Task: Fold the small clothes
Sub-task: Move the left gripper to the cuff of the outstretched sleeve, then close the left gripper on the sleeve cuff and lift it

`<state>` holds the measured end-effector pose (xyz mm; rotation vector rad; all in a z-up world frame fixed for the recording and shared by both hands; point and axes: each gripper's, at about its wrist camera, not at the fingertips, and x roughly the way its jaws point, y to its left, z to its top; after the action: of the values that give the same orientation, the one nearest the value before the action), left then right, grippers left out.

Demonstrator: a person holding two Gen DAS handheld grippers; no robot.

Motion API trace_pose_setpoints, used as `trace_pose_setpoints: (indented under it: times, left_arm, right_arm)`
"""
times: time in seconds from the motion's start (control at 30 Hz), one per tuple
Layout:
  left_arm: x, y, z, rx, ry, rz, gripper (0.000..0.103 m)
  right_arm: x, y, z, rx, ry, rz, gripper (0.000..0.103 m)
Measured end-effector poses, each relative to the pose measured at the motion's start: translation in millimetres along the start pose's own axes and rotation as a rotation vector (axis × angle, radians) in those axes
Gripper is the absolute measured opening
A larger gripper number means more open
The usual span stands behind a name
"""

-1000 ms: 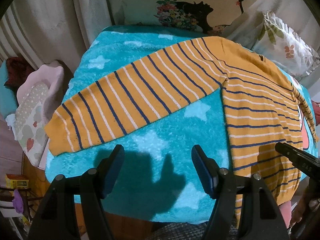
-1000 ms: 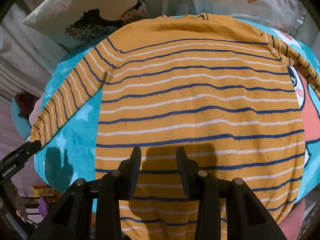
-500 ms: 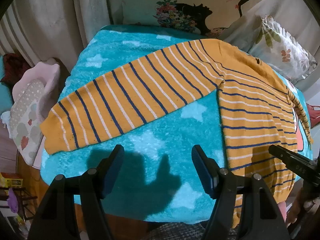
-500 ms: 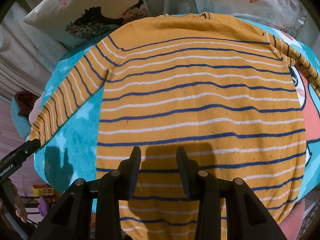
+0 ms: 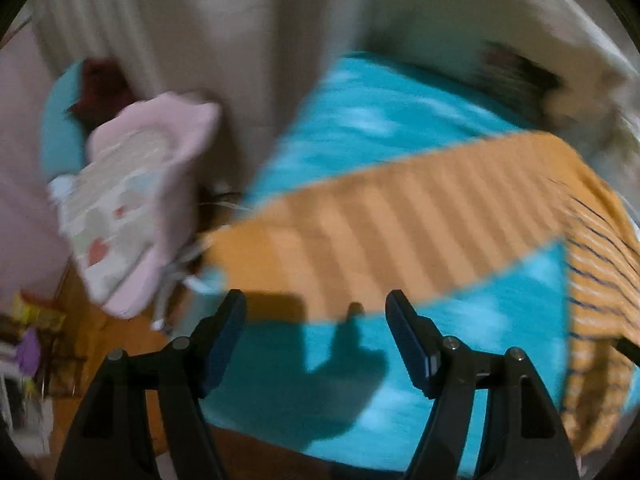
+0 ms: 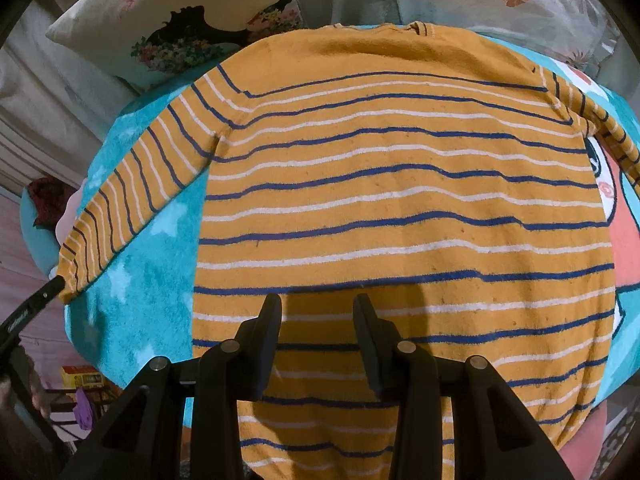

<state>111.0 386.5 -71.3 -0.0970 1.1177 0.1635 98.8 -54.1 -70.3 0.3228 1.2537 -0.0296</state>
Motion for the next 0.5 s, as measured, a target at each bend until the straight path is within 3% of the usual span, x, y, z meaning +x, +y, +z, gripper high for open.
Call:
trace_pose_setpoints:
  times: [0.07,0.17,0.4,0.43,0.47,0.5]
  left_arm:
    - [18.5,33.2,5.7,-0.055,0.024,0.003,0.071]
    - [40.9,58.8,11.0,-0.096,0.06,-0.074,0.071]
    - [56.0,53.8,26.6,-0.074,0.031,-0.227,0.071]
    - [59.6,50.3,28.2,-0.067,0.043,-0.226,0.063]
    - [61.1,48.7,28.5,-0.062,0.047,-0.218,0.037]
    - [61.7,48.2,28.9,-0.061,0.052,-0.202,0.029]
  right_arm:
    - [3.6,2.4,0.0,-0.005,0.009,0.003,0.041]
    - [8.1,7.8,0.1,-0.02,0.021,0.008,0.041]
    - [7.9,16.9,2.9,-0.05,0.018,-0.003,0.041]
    - [7.3,16.3,2.9,-0.048,0.017,-0.006,0.041]
    - [7.1,15.6,2.6,-0.045,0.017,-0.01,0.041]
    - [6.8,14.7,2.3,-0.043,0.018,-0.014,0.041]
